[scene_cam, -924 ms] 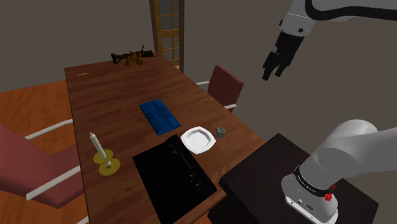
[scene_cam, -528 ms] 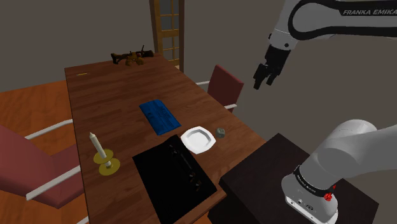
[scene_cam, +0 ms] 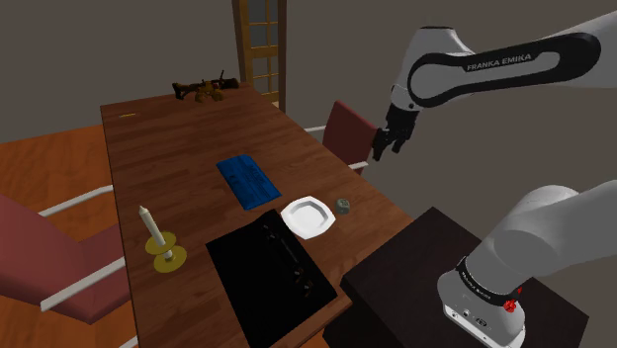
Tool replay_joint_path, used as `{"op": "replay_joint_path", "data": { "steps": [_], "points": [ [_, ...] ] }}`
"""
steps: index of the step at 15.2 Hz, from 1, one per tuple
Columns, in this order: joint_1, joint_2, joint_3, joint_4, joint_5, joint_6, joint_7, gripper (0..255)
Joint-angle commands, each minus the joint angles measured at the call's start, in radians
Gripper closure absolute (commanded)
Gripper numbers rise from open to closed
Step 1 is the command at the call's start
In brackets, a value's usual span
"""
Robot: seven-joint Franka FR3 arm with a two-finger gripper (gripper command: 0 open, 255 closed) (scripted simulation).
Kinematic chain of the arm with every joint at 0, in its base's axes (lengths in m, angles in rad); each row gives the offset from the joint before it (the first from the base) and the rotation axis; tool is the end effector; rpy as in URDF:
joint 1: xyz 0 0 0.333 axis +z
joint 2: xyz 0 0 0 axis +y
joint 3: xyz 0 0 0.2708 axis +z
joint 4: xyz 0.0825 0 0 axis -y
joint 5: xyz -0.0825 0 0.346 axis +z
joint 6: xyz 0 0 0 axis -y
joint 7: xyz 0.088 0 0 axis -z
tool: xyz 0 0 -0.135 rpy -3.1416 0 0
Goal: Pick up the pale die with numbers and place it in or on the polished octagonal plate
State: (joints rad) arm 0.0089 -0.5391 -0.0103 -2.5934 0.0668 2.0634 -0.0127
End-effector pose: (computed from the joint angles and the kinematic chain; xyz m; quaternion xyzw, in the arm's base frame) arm 0.3658 0.0049 0.3859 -0.9994 0.0093 -0.0047 0.0321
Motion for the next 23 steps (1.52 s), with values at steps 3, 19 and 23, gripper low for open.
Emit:
{"op": "replay_joint_path", "data": {
  "steps": [3,19,23],
  "points": [
    [0.006,0.135,0.015,-0.032,0.002,0.169,0.01,0],
    [0.023,0.805,0.031,0.109,-0.061,0.688,0.084,0],
    [0.032,0.921,0.023,0.158,-0.074,0.753,0.097,0]
  ]
}}
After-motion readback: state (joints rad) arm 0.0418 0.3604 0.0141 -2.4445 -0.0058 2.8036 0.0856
